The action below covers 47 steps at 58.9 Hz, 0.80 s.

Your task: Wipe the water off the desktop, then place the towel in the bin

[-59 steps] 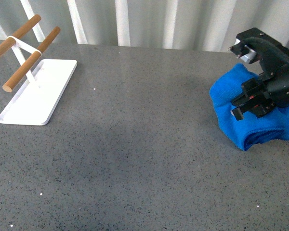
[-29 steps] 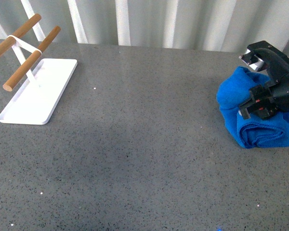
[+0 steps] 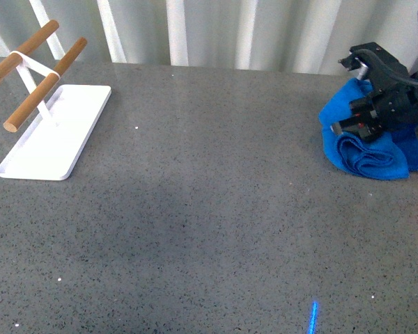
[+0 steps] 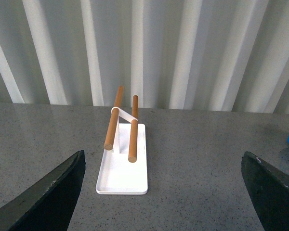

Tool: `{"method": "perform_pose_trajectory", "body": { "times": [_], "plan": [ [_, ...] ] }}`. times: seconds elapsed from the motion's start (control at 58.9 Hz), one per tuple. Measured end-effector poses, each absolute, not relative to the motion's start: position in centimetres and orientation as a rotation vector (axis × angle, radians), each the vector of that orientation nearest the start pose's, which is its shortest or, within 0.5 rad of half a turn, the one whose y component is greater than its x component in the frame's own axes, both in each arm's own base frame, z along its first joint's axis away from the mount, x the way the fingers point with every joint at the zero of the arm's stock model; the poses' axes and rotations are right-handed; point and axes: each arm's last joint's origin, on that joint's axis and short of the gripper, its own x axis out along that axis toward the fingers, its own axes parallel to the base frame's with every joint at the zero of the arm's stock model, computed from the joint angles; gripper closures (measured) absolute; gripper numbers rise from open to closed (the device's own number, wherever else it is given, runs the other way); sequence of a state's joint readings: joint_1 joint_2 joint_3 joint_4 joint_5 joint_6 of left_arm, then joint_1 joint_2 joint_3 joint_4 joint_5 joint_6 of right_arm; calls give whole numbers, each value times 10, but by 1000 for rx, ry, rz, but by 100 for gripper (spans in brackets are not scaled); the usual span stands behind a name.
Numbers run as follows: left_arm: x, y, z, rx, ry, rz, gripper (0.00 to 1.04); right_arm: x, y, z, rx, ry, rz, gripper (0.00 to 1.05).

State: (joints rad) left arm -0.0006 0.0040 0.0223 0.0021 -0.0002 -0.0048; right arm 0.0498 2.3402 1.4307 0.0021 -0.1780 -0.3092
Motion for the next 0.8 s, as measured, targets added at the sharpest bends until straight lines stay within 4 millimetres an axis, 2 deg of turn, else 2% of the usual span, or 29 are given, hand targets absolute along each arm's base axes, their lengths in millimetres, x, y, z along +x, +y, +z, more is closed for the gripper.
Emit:
{"method": "perform_pose_trajectory", "body": {
  "times": [0.204,0.289,0.373,0.441,0.509,0.594,0.696,0.798],
  "plan": [
    [97,0,171,-5,-20,0,7,493,62,63,-220,852,409,100],
    [97,0,171,-5,-20,0,7,506,93,67,-191,827,471,100],
    [97,0,171,-5,-20,0,7,503,131,71,-152,801,559,100],
    [97,0,171,-5,-21,0,7,486,161,76,-135,773,643,100],
    [97,0,171,-5,-21,0,7,470,175,78,-134,769,697,100],
    [97,0,171,-5,-20,0,7,438,190,84,-142,757,777,100],
    [97,0,171,-5,-21,0,7,406,190,92,-148,748,824,100],
    [97,0,171,-5,-21,0,7,378,175,96,-154,748,831,100]
  ]
}}
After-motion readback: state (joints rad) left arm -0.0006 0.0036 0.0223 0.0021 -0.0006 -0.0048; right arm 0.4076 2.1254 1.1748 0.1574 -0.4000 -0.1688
